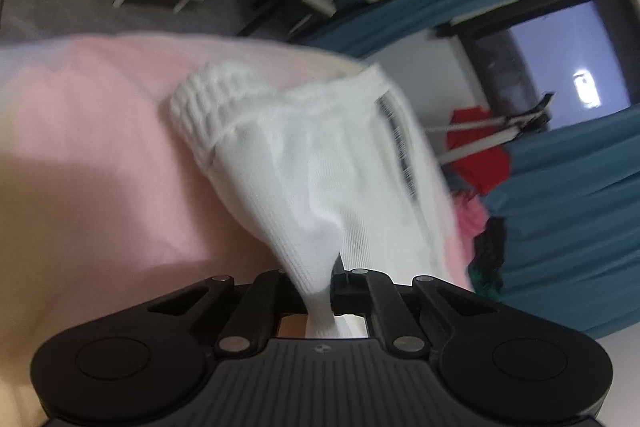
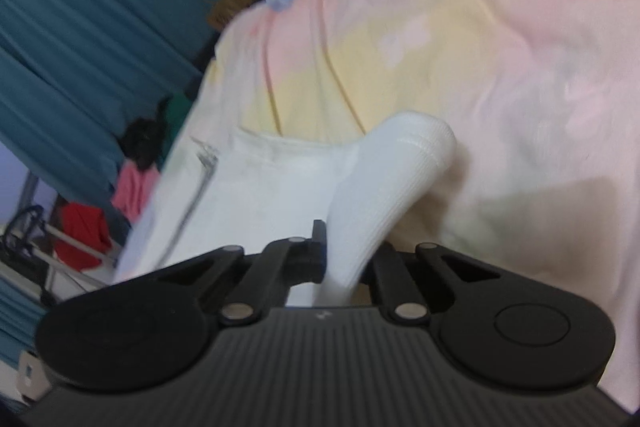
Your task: Fold clothes
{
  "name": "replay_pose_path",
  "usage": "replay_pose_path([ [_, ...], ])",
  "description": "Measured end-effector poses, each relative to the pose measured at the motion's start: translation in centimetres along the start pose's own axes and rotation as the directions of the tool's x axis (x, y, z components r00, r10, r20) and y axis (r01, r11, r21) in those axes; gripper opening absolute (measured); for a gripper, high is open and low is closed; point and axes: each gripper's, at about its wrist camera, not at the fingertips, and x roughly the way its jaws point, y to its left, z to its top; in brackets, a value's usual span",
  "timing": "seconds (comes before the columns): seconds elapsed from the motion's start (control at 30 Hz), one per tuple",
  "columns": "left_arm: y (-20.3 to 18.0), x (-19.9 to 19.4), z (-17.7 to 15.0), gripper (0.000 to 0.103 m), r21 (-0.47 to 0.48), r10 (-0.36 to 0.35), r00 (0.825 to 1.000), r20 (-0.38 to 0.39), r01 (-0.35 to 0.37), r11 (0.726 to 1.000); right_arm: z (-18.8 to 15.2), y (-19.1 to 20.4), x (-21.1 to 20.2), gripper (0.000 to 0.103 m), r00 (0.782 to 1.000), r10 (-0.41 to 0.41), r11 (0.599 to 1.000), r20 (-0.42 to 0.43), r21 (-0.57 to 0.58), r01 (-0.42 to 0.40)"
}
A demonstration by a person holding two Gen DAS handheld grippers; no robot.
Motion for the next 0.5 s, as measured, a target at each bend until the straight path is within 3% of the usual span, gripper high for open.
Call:
replay_pose_path([
  [0.2,-1.5,-3.0,1.0,0.004,0.011,-0.070,0.997,0.034,0.070,0.998,1.2,0.9,-4.1,0.006,0.999,0.049,0.999,0.022,-0.003,-0.049],
  [0.37,-3.7,-3.6,2.5,0.004,-0.004,-0.067,0.998,0.020,0.067,0.998,3.1,4.2,-4.4,0.006,0.998,0.057,0.998,0.012,-0.035,-0.057],
  [0.5,-9.4,-1.9,4.9,0.004,0.055,-0.077,0.996,0.041,0.074,0.996,5.0,9.5,-2.0,0.006,0.998,0.054,0.996,0.024,-0.069,-0.052],
])
